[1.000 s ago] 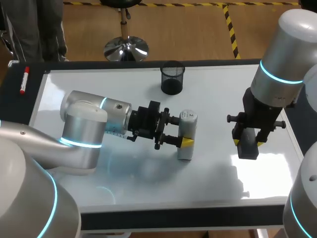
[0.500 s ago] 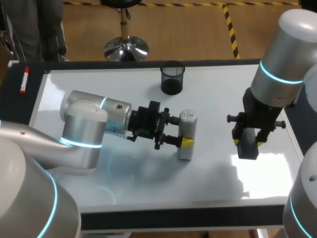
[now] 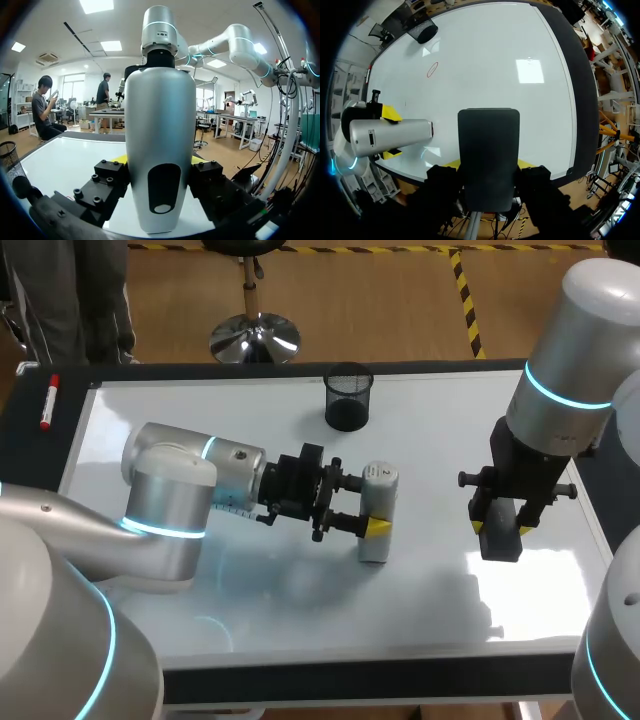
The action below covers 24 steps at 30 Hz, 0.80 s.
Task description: Pick up the inspection probe, press it on each red-marked spot on the whiteboard one by one, put down the probe, pick up the eraser, and wipe off all the red marks.
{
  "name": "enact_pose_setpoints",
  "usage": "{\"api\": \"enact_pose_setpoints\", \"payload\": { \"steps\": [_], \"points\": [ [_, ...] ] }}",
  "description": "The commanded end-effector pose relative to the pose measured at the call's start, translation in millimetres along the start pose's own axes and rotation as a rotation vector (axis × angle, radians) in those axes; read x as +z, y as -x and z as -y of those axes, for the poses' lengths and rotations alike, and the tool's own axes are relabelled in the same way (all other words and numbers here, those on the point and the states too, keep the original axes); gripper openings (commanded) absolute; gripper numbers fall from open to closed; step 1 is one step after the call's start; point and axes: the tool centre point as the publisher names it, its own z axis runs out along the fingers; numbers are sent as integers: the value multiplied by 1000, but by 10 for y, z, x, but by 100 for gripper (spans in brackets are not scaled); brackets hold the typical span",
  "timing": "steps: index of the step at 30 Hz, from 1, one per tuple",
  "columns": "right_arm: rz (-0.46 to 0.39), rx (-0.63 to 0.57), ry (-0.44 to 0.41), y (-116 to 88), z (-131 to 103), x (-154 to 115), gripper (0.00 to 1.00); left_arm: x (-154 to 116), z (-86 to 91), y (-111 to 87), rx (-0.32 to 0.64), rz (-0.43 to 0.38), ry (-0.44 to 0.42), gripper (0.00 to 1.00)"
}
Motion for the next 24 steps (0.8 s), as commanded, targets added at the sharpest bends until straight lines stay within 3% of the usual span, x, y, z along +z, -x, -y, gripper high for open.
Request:
{"api": "enact_pose_setpoints", "payload": {
  "steps": [1,24],
  "points": [
    [-3,-1,1,10,1,-2,0,19,-98,-6,0,-3,8,0],
    [-3,-1,1,10,1,-2,0,-55,195,-59,15,11,27,0]
  ]
}}
